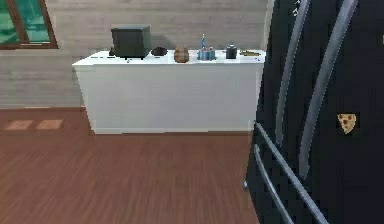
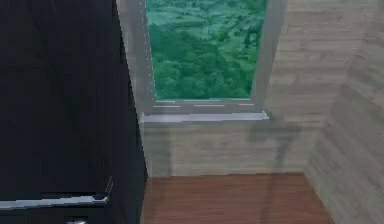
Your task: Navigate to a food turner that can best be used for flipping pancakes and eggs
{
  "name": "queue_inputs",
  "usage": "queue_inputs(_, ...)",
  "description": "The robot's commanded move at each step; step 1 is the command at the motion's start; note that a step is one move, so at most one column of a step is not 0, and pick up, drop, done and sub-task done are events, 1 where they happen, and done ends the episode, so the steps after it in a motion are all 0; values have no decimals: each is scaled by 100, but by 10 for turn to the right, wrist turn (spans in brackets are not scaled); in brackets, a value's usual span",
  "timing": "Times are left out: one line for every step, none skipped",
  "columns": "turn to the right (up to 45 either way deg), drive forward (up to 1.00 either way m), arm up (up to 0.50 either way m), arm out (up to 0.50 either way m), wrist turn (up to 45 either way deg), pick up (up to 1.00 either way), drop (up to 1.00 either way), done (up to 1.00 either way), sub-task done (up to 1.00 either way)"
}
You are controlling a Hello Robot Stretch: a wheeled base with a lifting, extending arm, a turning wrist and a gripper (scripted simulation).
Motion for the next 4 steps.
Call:
queue_inputs(0,100,0,0,0,0,0,0,0)
queue_inputs(30,0,0,0,0,0,0,0,0)
queue_inputs(0,75,0,0,0,0,0,0,0)
queue_inputs(180,0,0,0,0,0,0,0,0)
